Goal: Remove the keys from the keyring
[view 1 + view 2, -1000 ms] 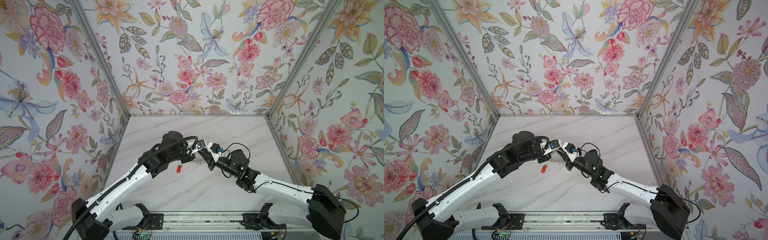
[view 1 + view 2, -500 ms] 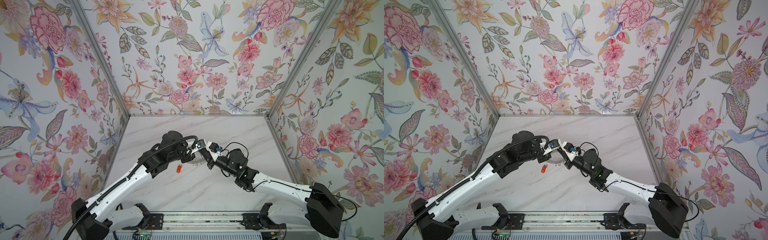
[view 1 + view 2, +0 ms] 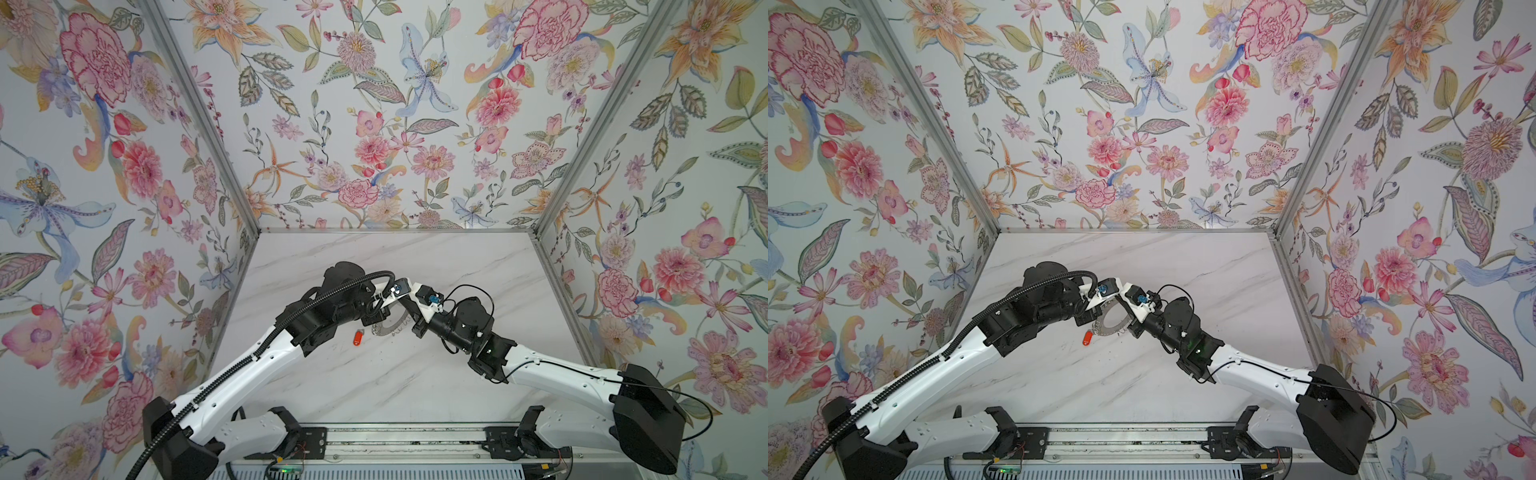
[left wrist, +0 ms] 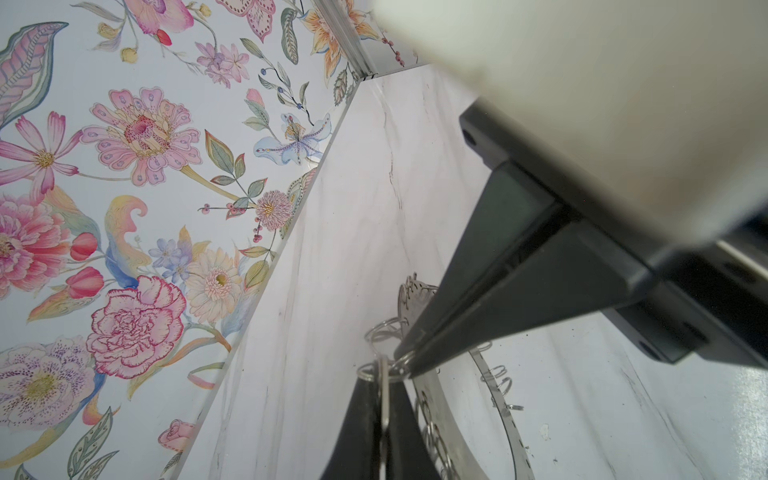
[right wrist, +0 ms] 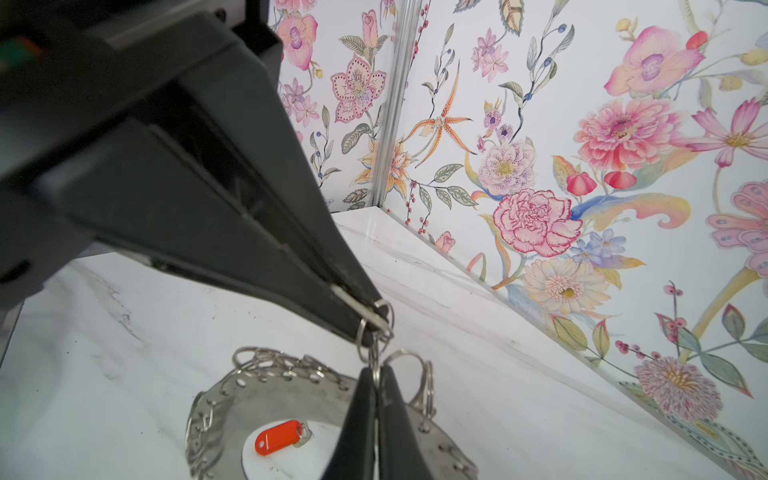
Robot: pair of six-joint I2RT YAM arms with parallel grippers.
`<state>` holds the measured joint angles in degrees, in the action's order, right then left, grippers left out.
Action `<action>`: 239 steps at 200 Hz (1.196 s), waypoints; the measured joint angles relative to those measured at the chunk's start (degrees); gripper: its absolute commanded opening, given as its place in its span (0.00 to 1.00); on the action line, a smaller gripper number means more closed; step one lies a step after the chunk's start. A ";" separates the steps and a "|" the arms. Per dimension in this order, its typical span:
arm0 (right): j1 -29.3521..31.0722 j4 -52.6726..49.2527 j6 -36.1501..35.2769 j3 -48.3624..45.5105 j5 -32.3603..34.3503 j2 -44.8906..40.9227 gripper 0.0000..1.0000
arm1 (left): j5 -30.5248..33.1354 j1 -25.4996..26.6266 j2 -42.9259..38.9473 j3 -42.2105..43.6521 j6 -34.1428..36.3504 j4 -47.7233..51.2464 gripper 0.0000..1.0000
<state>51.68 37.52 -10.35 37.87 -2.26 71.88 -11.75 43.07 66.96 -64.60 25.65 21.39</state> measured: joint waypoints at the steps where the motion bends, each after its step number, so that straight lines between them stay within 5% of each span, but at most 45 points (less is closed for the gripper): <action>1: 0.00 0.00 0.00 0.00 0.00 0.00 0.02 | 0.00 0.00 0.00 0.00 -0.02 -0.02 0.00; 91: -1.73 -11.69 -2.05 5.51 -5.40 -1.73 0.00 | -1.36 -0.50 -1.22 -0.28 1.84 0.15 0.00; 148: -3.85 -27.87 -1.20 15.41 -12.02 1.05 0.00 | 0.17 -0.13 -1.22 -0.70 11.17 2.08 0.00; 239: -6.49 -44.02 -0.13 23.93 -20.48 6.80 0.00 | 2.40 1.16 1.84 -0.96 16.22 5.70 0.00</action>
<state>45.19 -6.50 -10.48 61.80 -22.74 78.67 -9.34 44.23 68.79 -65.56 41.87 27.09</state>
